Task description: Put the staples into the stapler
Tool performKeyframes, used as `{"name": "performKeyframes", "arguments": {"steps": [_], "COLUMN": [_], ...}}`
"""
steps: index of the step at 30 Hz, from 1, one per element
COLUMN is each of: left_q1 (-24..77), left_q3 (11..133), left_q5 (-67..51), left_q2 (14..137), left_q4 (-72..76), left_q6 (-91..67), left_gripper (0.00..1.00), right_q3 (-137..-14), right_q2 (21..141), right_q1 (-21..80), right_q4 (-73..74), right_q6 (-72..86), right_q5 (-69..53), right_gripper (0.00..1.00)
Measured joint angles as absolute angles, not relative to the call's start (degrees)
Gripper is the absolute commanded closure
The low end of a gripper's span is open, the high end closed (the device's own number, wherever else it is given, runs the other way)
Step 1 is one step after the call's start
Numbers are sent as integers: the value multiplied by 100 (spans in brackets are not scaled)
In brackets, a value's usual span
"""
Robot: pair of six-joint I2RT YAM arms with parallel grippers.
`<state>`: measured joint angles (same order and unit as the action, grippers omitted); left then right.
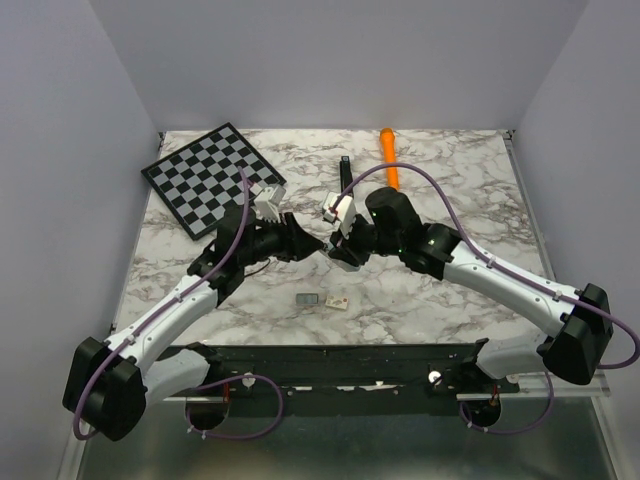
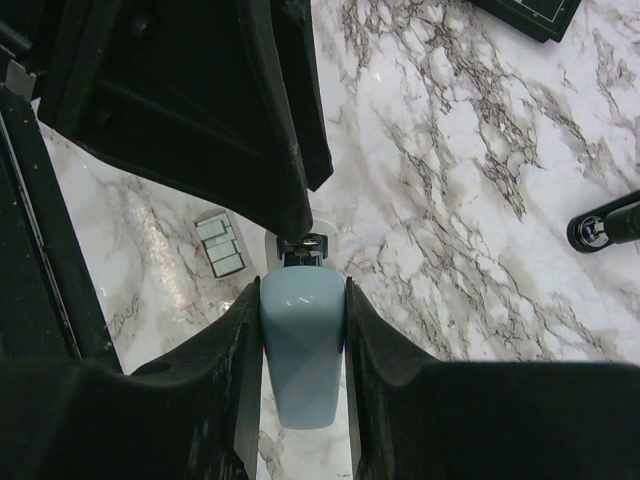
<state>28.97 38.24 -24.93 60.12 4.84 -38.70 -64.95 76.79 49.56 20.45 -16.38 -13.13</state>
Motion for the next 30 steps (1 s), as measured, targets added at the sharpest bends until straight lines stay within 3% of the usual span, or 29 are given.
{"name": "performKeyframes", "arguments": {"steps": [4,24,27,28,30], "left_q1": [2969,3179,3203,3210,3238], "left_q3": [3824,4014,4080,4097,4150], "left_q5": [-2493,-2259,-2255,-2261,-2276], "left_q2": [6097,6296,6375,6401,6425], "left_q4": [563,158,80,82,69], "left_q6": [-3997,-4036,-4047,-4062,-4097], "left_gripper": [61,60,74,88,100], "right_q3": [-6449,-6348,-6348,-6348,-6346], "right_q2": [7679,7671,7671,7671,7679], "right_q1": [4956,5022,5030,5030,5033], "right_q4": [1962,1782,1785,1782,1782], "right_q6": [-1608,-1487,-1487,-1487,-1485], "right_q5": [-1317,-1308,-1291,-1282,-1262], "right_gripper": [95,95,95,95,95]}}
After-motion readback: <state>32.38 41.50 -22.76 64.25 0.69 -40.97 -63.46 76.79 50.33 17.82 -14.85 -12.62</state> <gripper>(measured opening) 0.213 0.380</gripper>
